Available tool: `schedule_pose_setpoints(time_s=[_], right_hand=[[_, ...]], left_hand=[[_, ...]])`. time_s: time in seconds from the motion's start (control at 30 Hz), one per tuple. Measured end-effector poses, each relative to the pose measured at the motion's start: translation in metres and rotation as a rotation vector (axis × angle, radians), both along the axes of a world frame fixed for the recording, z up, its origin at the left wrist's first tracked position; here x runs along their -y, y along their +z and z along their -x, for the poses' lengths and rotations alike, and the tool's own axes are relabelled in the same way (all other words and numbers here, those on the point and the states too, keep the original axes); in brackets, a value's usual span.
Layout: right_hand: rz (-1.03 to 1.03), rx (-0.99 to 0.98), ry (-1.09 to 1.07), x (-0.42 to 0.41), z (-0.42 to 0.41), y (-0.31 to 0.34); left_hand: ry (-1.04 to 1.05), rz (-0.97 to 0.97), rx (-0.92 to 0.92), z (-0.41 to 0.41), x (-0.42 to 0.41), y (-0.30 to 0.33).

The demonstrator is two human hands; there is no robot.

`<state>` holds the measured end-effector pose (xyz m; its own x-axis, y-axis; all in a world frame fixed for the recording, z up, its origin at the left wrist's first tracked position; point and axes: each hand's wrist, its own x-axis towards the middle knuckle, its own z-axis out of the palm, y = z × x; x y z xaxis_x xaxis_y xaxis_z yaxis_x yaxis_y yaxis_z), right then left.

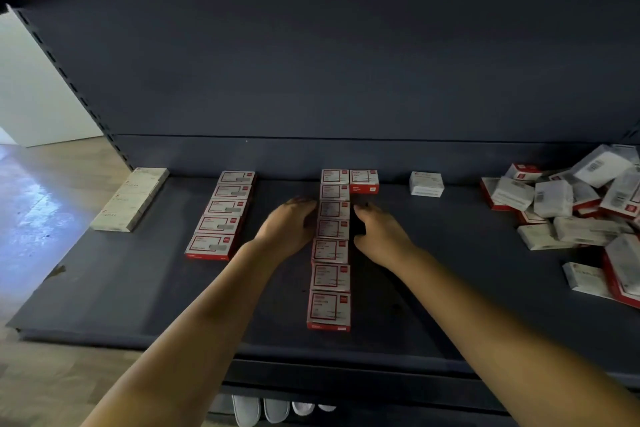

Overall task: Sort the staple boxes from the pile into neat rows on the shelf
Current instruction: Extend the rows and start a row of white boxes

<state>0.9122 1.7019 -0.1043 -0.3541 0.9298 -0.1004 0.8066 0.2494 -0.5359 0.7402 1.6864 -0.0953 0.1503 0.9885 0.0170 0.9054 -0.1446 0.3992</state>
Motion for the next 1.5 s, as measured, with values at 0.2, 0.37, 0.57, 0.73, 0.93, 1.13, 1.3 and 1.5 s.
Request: schedule_pose_setpoints(time_s=[0.2,0.37,0.57,0.73,0.93,1.13,1.3,1.5], right_hand=[[0.015,0.028,0.001,0.002,-0.035,0.005],[-0.008,0.042,-0.010,0.007,-0.072,0.010],[-0.106,0.074,-0.053,0.013,-0.129,0.015],[-0.257,0.117,-0.134,0.009,-0.178,0.016],[-0.375,0.275,-0.269,-0.021,-0.241,0.035],[-0.235,0.407,-0.305,-0.044,-0.261,0.028],[-0.305,0.418,-0.294,-0.051,-0.262,0.020],[-0.550,0.004,-0.351,-0.029,-0.242,0.020]], left_hand=[[0.017,-0.096,0.033,-0.027,0.001,0.016],[-0.114,-0.109,-0.001,-0.088,0.000,0.013],[-0.253,-0.102,0.016,-0.158,-0.004,-0.005],[-0.300,-0.128,0.029,-0.205,-0.008,-0.006],[-0.364,-0.127,0.088,-0.257,-0.010,0.005],[-0.375,-0.079,0.028,-0.270,-0.018,0.002],[-0.363,-0.032,-0.039,-0.259,-0.016,0.001],[-0.209,-0.012,0.382,-0.249,-0.009,0.005]])
